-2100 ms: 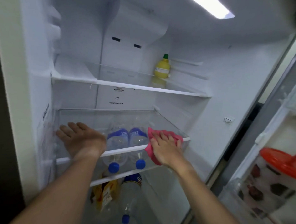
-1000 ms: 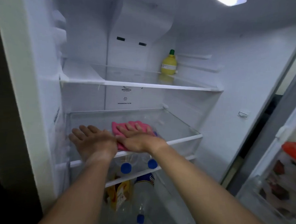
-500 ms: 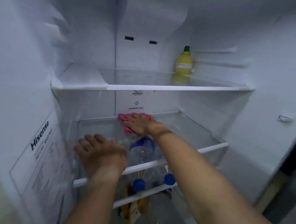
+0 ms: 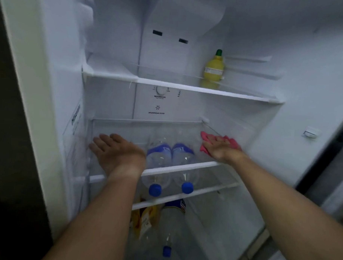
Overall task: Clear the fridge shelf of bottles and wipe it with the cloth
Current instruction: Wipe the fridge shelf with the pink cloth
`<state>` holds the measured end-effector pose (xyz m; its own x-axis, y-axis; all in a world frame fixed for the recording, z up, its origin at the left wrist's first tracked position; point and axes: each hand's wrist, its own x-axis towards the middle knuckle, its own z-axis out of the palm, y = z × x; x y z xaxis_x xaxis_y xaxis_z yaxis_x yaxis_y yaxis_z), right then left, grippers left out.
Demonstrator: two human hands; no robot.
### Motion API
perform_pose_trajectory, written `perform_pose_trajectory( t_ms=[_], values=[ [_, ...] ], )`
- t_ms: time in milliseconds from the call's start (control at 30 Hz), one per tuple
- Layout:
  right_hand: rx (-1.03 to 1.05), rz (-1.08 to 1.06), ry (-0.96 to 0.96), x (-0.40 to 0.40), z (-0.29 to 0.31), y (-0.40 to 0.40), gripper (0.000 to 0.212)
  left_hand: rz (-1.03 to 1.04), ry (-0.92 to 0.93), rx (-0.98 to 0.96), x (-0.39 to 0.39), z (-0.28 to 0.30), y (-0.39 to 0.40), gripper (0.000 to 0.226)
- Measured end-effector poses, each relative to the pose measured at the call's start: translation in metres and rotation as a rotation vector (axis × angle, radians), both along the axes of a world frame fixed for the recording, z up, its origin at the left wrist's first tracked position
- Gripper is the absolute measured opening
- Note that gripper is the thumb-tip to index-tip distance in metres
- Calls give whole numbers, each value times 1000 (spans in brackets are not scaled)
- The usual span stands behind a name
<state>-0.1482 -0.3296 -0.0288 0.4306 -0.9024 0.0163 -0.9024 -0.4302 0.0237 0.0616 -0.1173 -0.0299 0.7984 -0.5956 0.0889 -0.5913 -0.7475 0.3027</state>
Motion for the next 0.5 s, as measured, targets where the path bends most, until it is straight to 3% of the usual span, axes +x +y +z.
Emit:
perform_pose_trajectory(
  t_ms=[133, 267, 500],
  values=[
    [48, 49, -68, -14, -11, 43, 83, 10, 17, -111, -4, -3, 3, 59],
    [80, 71, -143, 11, -12, 96, 64, -12, 10, -206, -11, 2, 17, 52],
    [96, 285, -167, 77, -2, 165, 57, -61, 61, -188, -21, 10, 52, 43]
  ],
)
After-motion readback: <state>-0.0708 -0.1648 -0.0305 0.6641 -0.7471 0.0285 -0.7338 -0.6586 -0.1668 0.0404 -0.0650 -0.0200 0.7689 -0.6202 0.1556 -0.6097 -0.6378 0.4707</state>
